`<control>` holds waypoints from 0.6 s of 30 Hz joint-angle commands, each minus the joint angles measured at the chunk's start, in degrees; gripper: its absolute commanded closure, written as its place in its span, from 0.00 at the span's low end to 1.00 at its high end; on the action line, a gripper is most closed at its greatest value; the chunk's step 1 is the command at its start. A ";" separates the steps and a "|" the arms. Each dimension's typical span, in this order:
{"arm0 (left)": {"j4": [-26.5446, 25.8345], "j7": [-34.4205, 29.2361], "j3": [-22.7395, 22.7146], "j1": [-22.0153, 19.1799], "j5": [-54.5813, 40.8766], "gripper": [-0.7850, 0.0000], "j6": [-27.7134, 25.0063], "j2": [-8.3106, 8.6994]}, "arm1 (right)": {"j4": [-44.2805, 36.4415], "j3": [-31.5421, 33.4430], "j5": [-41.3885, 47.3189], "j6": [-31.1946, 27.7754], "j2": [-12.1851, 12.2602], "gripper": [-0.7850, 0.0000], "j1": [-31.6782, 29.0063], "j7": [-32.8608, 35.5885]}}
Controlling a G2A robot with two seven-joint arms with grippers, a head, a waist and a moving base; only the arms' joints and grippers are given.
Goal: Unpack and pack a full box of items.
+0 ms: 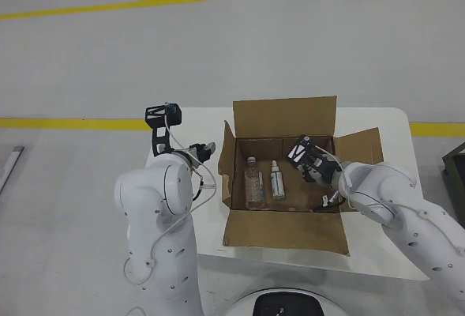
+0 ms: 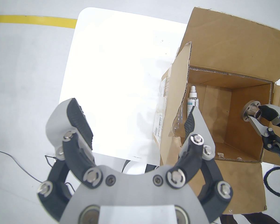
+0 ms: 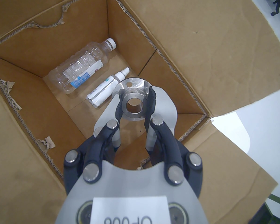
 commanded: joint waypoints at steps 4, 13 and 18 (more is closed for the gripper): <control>0.00 0.00 0.00 0.00 0.00 1.00 0.00 0.00 | 0.00 0.00 0.00 0.00 0.00 0.51 0.00 0.00; 0.00 0.00 0.00 0.00 0.00 0.00 0.00 0.00 | 0.00 0.00 0.00 0.00 0.00 1.00 0.00 0.00; 0.00 0.00 0.00 0.00 0.00 0.00 0.00 0.00 | -0.03 0.15 -0.46 0.01 0.00 1.00 -0.79 -1.52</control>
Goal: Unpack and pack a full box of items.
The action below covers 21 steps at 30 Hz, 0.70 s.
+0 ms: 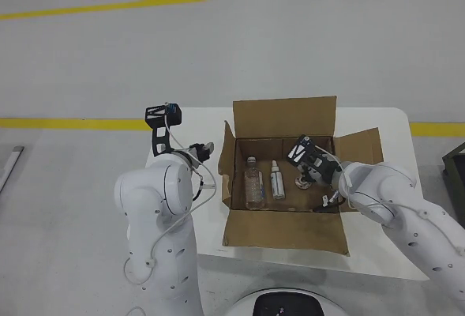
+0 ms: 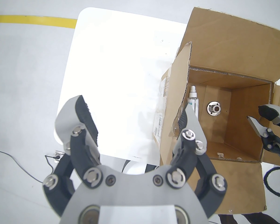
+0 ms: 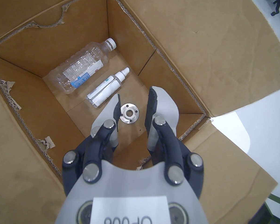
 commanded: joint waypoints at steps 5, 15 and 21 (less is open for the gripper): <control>0.00 0.00 0.00 0.00 0.00 0.00 0.00 0.00 | 0.24 0.44 -0.67 -0.53 -0.07 1.00 -0.77 -1.18; 0.00 0.00 0.00 0.00 0.00 0.00 0.00 0.00 | -1.34 4.57 -0.78 3.90 -0.42 1.00 -2.41 -17.23; 0.00 0.00 0.00 0.00 0.00 0.00 0.00 0.00 | -2.01 13.98 5.73 2.59 0.20 1.00 -6.08 -29.99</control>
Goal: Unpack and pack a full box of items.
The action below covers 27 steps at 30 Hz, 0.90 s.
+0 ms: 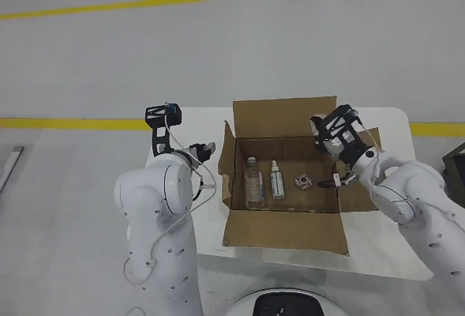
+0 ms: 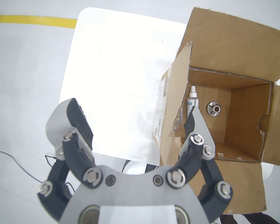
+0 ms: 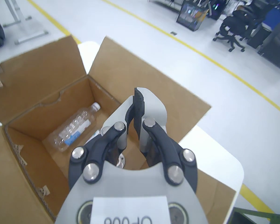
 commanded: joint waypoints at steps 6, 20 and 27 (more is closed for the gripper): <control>0.00 0.00 0.00 0.00 0.00 0.00 0.00 0.00 | -1.12 9.45 9.24 -7.34 0.88 1.00 -4.11 -4.90; 0.00 0.00 0.00 0.00 0.00 0.00 0.00 0.00 | 0.85 17.11 18.69 -3.74 0.89 1.00 -7.69 -8.66; 0.00 0.00 0.00 0.00 0.00 0.00 0.00 0.00 | 8.35 32.05 32.18 -10.20 1.90 1.00 -15.20 -6.43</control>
